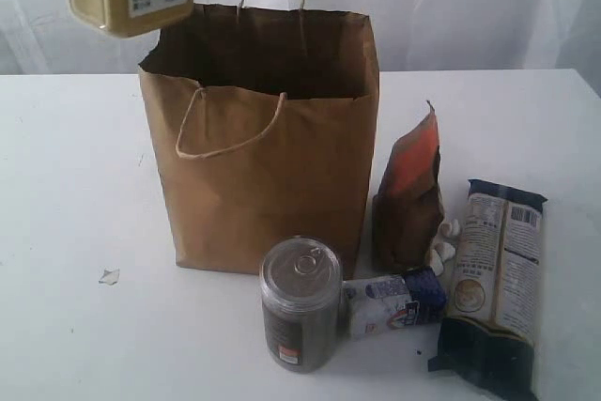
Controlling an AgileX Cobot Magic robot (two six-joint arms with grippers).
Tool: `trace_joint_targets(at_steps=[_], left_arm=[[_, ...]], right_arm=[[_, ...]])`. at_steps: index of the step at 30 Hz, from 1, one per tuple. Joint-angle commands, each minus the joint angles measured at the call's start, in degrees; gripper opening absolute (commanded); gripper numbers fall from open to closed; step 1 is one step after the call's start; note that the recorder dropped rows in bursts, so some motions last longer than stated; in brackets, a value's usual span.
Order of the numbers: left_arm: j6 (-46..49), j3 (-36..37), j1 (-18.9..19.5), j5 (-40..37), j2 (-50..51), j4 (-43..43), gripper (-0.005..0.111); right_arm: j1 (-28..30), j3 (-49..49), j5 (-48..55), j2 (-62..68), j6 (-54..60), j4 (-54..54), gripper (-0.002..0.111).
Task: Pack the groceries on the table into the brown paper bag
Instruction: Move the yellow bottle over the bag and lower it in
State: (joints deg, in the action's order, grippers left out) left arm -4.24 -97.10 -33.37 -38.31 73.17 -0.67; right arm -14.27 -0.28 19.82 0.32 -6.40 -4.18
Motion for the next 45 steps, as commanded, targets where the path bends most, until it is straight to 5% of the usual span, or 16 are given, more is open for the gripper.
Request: trace_joint_targets(at_steps=[1,16,27,45], left_arm=[[-0.2,-0.7,0.0,10.5,0.8,3.2,0.0],[0.9,-0.6,0.0,14.8,7.7,16.5,0.0],[19.5,-0.6,0.0,17.1,11.9,31.3,0.0],[33.1,-0.6,-1.3,16.3,18.3,39.1,0.0]], right_arm=[[0.0,0.3,-0.2,-0.3,0.1,-0.4,0.0],[0.0,0.3,-0.2,-0.3,0.1,-0.4,0.0],[0.0,0.3,-0.2,-0.3,0.1,-0.4,0.0],[0.0,0.3,-0.2,-0.3,0.1,-0.4,0.0]])
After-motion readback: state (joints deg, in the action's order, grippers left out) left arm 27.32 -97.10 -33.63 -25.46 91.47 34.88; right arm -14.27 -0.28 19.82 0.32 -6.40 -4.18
